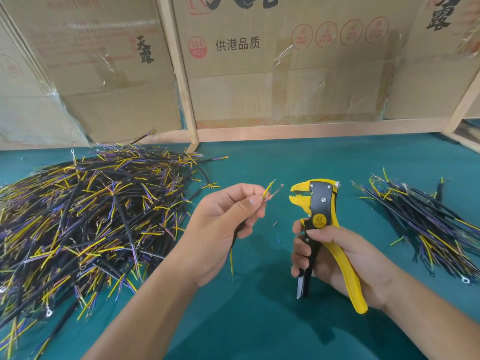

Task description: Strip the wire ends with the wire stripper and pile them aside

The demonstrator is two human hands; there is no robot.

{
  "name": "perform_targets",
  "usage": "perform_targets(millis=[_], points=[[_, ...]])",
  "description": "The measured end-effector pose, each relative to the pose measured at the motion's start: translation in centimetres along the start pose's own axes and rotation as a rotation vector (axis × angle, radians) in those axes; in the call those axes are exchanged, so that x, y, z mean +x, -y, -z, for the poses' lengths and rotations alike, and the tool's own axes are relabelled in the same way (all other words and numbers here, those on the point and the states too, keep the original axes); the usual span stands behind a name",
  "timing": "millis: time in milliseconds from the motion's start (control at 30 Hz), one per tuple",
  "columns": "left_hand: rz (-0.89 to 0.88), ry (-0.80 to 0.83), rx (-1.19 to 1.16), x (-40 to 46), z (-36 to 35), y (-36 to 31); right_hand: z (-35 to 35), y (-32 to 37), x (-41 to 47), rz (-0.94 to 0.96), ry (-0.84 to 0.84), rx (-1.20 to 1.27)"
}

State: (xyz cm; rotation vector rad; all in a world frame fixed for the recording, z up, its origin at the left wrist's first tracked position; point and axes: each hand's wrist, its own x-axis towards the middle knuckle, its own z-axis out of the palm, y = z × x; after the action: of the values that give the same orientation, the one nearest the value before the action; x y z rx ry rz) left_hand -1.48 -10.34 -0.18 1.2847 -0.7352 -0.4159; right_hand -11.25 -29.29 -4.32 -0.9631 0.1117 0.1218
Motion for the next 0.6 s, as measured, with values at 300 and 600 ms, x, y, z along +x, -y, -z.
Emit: perform_targets(millis=[300, 600], points=[[-0.034, 0.085, 0.281, -0.3, -0.6, 0.7, -1.1, -0.4, -0.3, 0.111, 0.035, 0.005], [-0.142, 0.225, 0.788, -1.0, -1.8, 1.3, -1.8, -0.4, -0.4, 0.247, -0.098, -0.102]])
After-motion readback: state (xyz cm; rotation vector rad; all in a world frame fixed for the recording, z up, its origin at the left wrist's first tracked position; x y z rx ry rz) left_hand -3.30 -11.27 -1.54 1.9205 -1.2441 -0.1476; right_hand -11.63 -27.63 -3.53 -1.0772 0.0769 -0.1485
